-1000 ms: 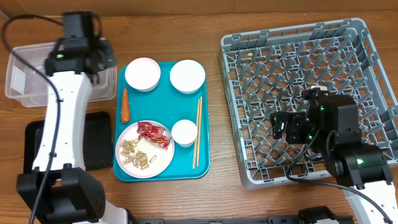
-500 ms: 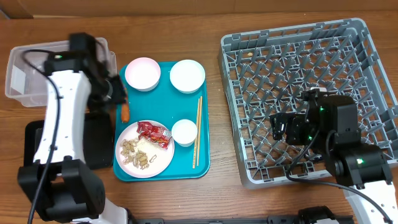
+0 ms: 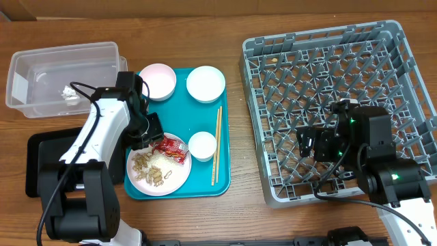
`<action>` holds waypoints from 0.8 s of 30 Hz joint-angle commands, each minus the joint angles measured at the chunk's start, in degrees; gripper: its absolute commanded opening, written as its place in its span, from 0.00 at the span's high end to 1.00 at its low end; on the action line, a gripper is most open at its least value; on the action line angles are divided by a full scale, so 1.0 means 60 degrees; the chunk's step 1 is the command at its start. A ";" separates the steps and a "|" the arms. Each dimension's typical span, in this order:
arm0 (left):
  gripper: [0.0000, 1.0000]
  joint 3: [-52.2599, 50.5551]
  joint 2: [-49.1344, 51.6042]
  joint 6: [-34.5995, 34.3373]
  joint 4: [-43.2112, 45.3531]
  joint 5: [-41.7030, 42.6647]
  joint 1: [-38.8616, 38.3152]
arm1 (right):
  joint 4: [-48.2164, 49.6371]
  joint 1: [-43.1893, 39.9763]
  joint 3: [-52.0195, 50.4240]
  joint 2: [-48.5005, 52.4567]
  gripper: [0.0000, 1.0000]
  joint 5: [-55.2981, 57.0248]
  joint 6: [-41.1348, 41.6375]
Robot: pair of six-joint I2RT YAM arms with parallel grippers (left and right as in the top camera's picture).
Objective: Sort waste into correct bins and load items into the dishwasher
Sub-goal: 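Grasp the red wrapper on the plate with the left gripper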
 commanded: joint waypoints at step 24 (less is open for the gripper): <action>0.96 0.0448 -0.0029 -0.1166 0.0215 -0.0193 0.0306 | 0.0040 -0.0040 0.0251 -0.0047 0.00 0.0087 0.0036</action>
